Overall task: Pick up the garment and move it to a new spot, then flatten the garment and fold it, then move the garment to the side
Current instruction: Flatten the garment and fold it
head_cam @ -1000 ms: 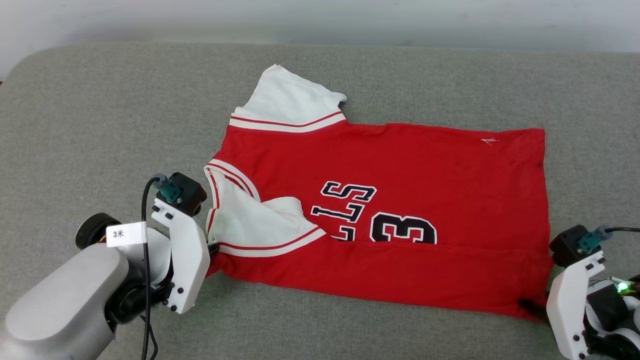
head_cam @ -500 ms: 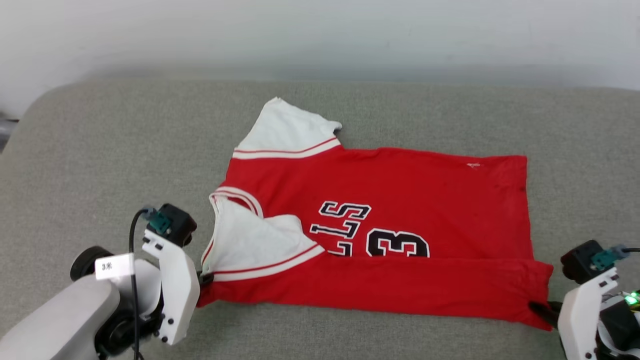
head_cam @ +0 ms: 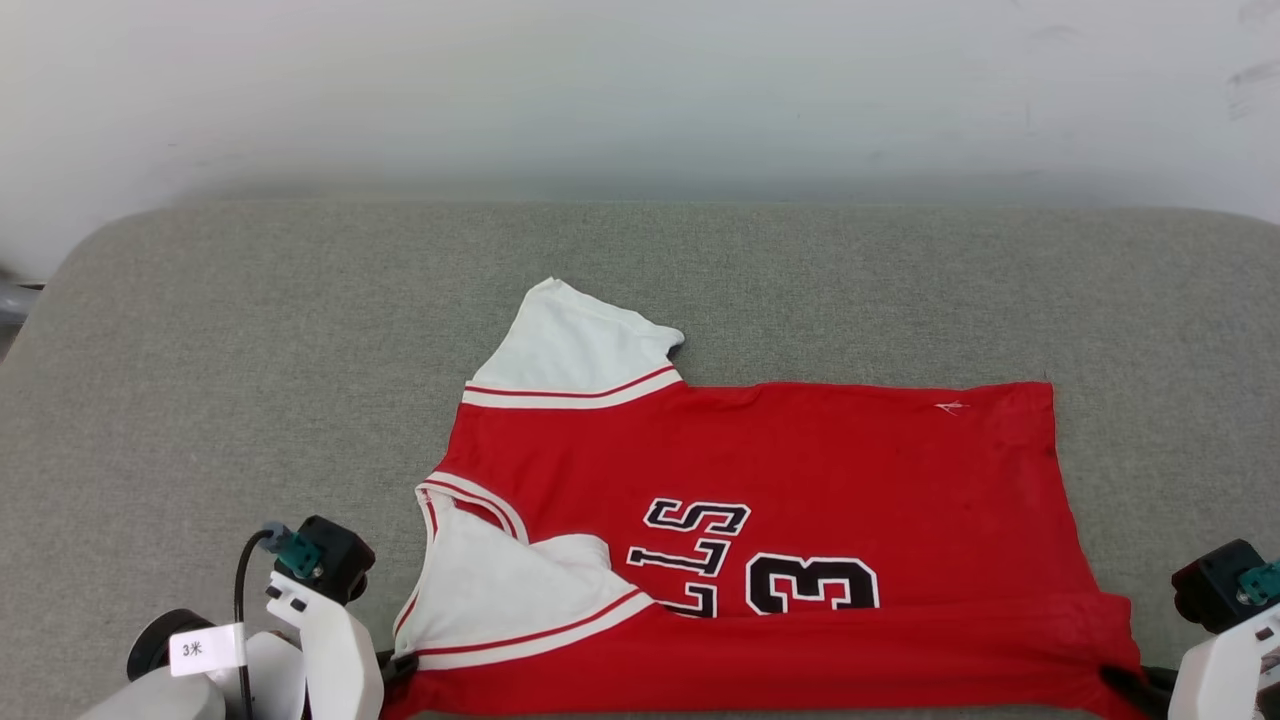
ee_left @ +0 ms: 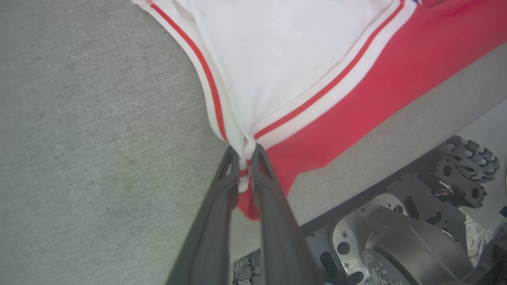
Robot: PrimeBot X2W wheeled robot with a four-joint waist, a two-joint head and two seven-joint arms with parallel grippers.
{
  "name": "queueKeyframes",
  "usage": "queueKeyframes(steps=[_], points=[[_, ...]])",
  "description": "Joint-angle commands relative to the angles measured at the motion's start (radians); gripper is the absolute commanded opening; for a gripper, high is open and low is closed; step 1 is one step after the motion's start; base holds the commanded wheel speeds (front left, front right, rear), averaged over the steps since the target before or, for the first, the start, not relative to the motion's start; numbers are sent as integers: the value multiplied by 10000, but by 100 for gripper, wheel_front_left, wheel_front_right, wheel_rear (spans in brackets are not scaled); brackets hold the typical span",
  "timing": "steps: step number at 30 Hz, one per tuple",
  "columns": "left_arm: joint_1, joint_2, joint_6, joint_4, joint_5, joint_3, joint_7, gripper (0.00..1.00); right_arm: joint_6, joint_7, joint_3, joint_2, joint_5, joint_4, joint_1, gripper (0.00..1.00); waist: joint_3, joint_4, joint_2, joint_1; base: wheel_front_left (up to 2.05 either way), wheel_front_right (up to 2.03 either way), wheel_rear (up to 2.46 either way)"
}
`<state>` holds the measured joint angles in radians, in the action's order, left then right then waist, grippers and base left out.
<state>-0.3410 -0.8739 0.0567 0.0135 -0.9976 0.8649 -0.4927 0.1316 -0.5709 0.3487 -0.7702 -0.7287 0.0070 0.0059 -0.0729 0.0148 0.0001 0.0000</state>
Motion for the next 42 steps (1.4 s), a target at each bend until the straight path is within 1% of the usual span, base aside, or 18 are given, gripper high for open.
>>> queueKeyframes(steps=[1, 5, 8, 11, 13, 16, 17, 18, 19, 22, 26, 29, 31, 36, 39, 42], points=[[123, -67, 68, -16, 4, -23, 48, 0, -19, -52, -92, -6, 82, -12, 109, 0, -30, -7, -1, 0, 0, 0, 0], [320, 145, 123, -207, -80, 26, 217, 0, -19, -393, -356, 226, 3, -78, 342, 0, -235, -32, -1, 0, 0, 0, 0], [319, 319, 49, -541, -143, 56, 303, 0, -17, -610, -288, 427, 63, 16, 294, 0, -418, -34, -1, 0, 0, 0, 0], [323, 573, -35, -1007, -216, 106, 361, 0, -17, -721, -169, 574, 174, 275, 90, 0, -591, -30, -1, 0, 0, 0, 0], [286, 635, -108, -1336, -186, 122, 429, 0, -17, -750, 2, 752, 172, 515, -38, 0, -666, -36, -1, 0, 0, 0, 0], [282, 869, -195, -1811, -235, 154, 573, 0, -17, -622, 155, 906, 120, 950, -162, 0, -713, -16, -1, 0, 0, 0, 0], [270, 1004, -272, -2166, -247, 161, 724, 51, -19, -427, 303, 1038, 47, 1311, -207, 0, -652, 17, -1, 0, 0, 0, 0], [281, 1003, -260, -2228, -213, 131, 811, 100, -19, -315, 304, 1065, 46, 1384, -210, 30, -602, 27, -1, 0, 0, 0, 0], [301, 989, -242, -2242, -186, 86, 915, 100, -19, -171, 286, 1073, 47, 1408, -218, 100, -553, 29, -1, 0, 0, 0, 0], [441, 849, -180, -2084, -187, -27, 1157, 100, -19, 304, 114, 1040, 82, 1364, -130, 100, -353, 52, -1, 0, 0, 0, 0], [471, 538, 40, -1479, -92, -284, 1520, 100, -16, 1244, -456, 1114, 288, 1035, 8, 100, -101, 76, -1, 0, 0, 0, 0], [397, 363, 349, -1019, 144, -627, 2184, 100, -16, 2081, -1054, 1391, 659, 769, 66, 100, -10, 53, -1, 0, 0, 0, 0], [272, 368, 602, -823, 368, -868, 2714, 100, -14, 2684, -1512, 1677, 1060, 578, 19, 100, 41, 30, -1, 0, 0, 0, 0], [-207, 397, 1080, -692, 1245, -1194, 3814, 100, -16, 4213, -2735, 2837, 2276, 39, -169, 100, 101, -100, -1, 0, 0, 0, 0], [-653, 562, 1197, -652, 1669, -1281, 4194, 100, -16, 4889, -3332, 3544, 2946, -324, -174, 100, 68, -211, -1, 0, 0, 0, 0], [-1303, 682, 1175, -685, 2073, -1379, 4438, 100, -14, 5225, -3736, 4148, 3434, -768, -107, 100, -43, -374, -1, 0, 0, 0, 0]])
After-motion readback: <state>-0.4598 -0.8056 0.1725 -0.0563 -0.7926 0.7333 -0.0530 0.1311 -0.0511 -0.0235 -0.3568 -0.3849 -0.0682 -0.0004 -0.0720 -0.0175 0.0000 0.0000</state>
